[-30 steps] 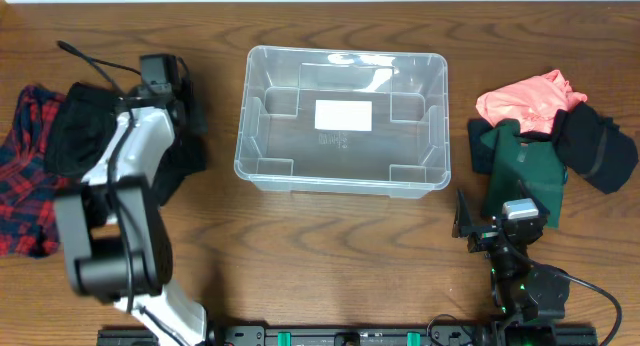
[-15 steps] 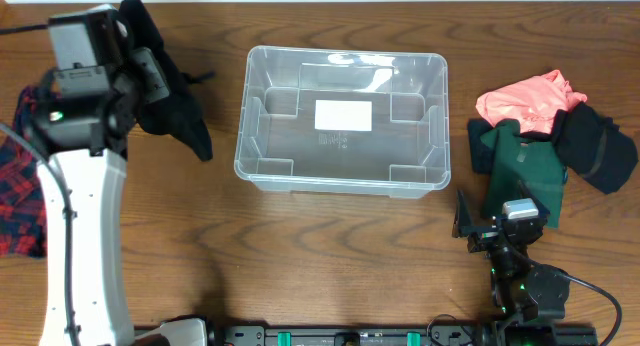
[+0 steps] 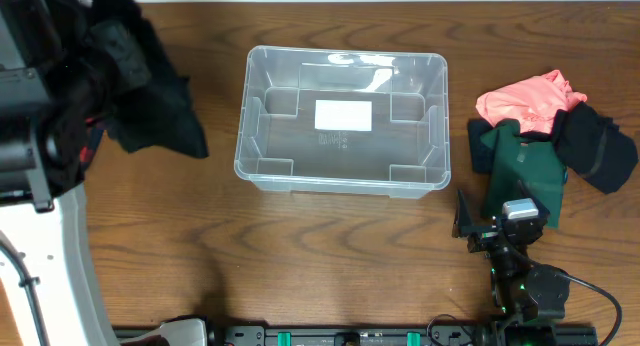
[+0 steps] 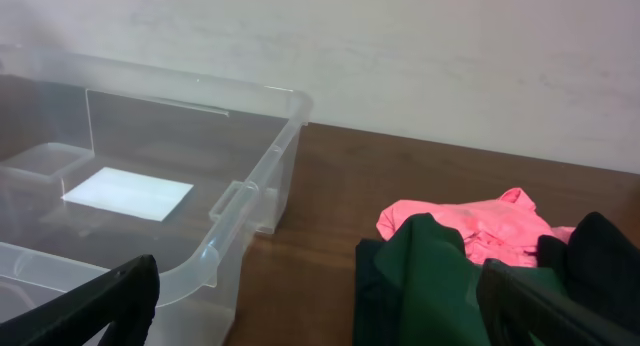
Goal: Pack container
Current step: 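Lift the black garment with the left gripper and carry it over the bin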
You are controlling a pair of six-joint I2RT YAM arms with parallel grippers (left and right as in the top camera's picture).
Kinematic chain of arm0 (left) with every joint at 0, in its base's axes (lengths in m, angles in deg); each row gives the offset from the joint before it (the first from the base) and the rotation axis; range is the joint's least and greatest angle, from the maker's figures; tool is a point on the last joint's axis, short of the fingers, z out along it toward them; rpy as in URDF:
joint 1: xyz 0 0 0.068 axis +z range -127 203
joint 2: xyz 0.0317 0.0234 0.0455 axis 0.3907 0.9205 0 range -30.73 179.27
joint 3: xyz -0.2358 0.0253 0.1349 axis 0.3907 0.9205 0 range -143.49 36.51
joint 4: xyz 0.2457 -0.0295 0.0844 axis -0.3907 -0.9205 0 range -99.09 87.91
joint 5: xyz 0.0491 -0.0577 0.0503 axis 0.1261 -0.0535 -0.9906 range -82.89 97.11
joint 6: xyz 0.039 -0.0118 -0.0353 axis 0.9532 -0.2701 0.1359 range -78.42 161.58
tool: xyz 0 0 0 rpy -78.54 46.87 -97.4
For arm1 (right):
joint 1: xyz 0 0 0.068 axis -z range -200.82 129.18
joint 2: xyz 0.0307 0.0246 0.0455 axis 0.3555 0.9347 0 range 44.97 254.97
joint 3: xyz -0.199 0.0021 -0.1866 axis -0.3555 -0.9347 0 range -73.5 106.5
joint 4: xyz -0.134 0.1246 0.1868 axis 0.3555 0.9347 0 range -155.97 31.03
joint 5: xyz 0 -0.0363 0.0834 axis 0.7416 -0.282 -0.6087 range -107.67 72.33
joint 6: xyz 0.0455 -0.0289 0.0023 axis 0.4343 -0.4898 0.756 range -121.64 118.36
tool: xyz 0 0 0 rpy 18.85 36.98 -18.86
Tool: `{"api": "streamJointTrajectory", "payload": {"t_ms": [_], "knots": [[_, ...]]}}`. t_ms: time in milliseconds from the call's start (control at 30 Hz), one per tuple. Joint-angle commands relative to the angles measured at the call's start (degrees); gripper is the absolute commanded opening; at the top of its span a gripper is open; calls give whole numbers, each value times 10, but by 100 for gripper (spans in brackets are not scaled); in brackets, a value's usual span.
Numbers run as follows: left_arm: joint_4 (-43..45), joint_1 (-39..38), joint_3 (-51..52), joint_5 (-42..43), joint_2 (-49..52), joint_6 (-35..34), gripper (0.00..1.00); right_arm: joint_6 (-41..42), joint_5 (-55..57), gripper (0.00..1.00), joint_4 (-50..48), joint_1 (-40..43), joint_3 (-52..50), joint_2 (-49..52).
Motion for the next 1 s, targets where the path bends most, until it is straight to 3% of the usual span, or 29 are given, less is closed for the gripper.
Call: {"api": "streamJointTrajectory", "payload": {"t_ms": [0, 400, 967], "knots": [[13, -33, -26, 103, -13, -22, 6, -7, 2, 99, 1, 4, -2, -3], [15, -178, -26, 128, 7, -18, 6, -7, 2, 99, 1, 4, -2, -3], [-43, -229, -25, 123, 132, 33, 6, -7, 2, 99, 1, 4, -2, -3]]}}
